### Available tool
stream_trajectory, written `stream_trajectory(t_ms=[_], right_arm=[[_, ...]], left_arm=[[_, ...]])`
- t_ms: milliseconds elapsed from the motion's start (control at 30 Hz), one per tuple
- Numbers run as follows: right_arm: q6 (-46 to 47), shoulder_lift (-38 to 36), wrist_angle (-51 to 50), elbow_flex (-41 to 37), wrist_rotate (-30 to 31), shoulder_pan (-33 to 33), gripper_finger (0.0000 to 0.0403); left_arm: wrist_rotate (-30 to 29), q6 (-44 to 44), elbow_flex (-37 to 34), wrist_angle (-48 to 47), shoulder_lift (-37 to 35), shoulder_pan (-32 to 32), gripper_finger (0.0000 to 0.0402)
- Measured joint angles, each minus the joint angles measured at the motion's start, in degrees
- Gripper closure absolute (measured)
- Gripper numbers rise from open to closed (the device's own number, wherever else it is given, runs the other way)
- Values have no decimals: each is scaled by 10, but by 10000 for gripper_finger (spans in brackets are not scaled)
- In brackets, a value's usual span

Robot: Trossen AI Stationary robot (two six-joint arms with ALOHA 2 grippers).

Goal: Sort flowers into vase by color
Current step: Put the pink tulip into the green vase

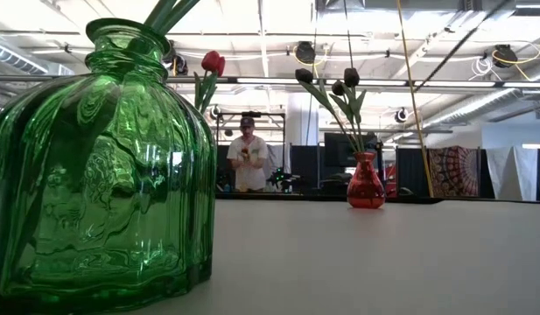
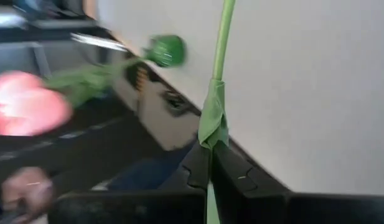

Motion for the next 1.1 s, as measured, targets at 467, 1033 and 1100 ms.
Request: stream_trajectory(t_ms=[467, 1033, 1100], right_arm=[[-13, -128, 126, 0, 57, -46, 402], [15, 4, 469, 0, 55, -201, 402], [16, 42, 519, 7, 53, -217, 402]], left_arm=[[-226, 131, 0, -118, -104, -2, 300], [-401, 528, 21, -170, -111, -2, 300], [-404, 568, 31, -170, -99, -2, 300]])
